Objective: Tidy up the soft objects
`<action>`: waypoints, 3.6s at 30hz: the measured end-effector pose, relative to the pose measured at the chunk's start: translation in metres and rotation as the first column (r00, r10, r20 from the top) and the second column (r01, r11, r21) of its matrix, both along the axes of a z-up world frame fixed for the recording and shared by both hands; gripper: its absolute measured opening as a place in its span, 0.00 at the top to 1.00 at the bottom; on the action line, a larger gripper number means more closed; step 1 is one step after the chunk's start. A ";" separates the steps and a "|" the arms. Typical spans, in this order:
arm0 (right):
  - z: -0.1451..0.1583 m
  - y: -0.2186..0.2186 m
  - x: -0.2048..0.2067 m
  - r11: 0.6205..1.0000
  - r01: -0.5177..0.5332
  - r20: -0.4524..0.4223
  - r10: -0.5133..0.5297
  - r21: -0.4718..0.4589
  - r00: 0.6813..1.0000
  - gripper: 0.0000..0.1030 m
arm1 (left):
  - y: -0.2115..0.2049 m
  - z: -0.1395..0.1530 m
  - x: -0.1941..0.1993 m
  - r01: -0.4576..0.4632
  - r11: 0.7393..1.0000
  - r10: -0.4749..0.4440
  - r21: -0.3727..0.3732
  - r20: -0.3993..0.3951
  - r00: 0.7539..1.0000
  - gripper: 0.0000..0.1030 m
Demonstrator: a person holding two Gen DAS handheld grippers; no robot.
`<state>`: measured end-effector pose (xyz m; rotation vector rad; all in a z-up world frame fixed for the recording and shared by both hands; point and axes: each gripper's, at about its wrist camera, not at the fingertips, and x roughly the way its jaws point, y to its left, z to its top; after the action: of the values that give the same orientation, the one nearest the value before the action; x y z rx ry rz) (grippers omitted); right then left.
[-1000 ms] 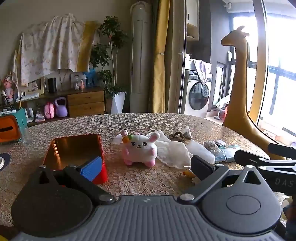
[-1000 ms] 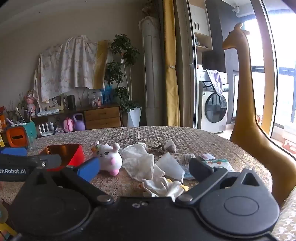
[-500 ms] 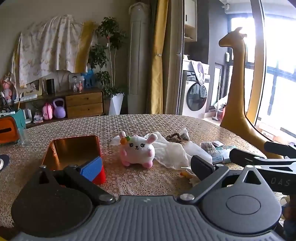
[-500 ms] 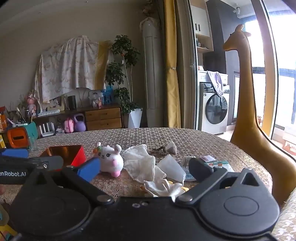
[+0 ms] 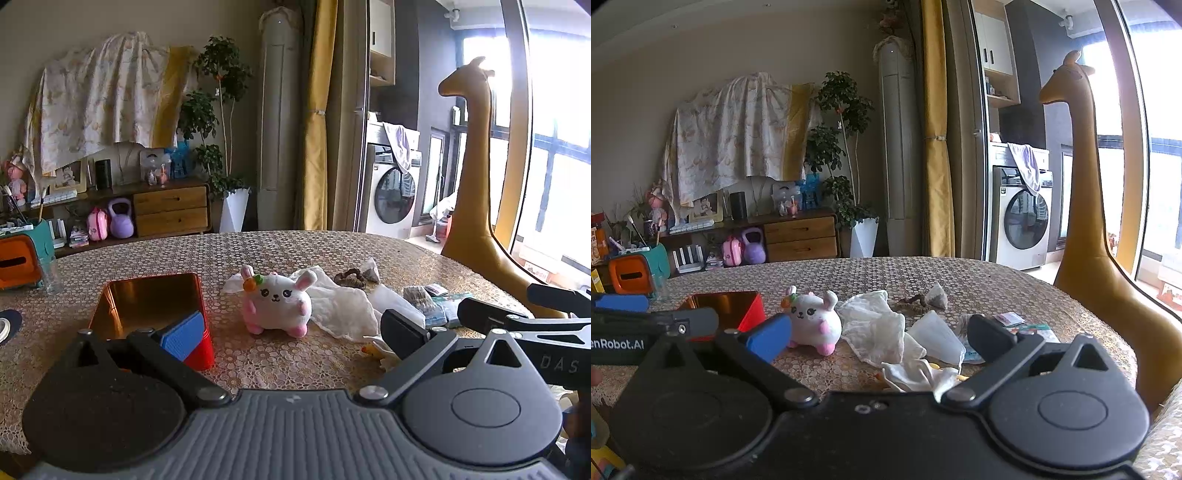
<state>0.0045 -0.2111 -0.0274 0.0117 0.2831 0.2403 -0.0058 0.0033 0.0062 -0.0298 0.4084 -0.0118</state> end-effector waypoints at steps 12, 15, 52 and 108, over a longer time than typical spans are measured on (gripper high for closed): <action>0.000 0.000 0.000 1.000 -0.001 -0.001 0.001 0.000 1.000 0.02 | 0.000 0.002 -0.001 -0.001 1.000 0.001 0.000 -0.001 1.000 0.00; 0.000 0.000 0.000 1.000 0.000 -0.001 0.000 0.001 1.000 0.02 | 0.000 0.001 -0.001 -0.001 1.000 0.001 -0.001 -0.002 1.000 0.00; -0.005 0.001 0.012 1.000 -0.022 -0.034 0.021 -0.016 0.999 0.05 | -0.005 -0.001 0.018 0.015 1.000 -0.015 0.006 -0.044 0.999 0.00; -0.088 -0.017 0.127 0.976 -0.134 -0.407 0.054 -0.171 0.912 0.35 | -0.109 -0.125 0.314 0.028 1.000 -0.019 0.007 -0.585 0.811 0.21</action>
<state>0.1315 -0.2277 -0.1150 -0.1505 0.7177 0.3057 0.3079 -0.1057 -0.1186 -0.0123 1.0336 -0.0244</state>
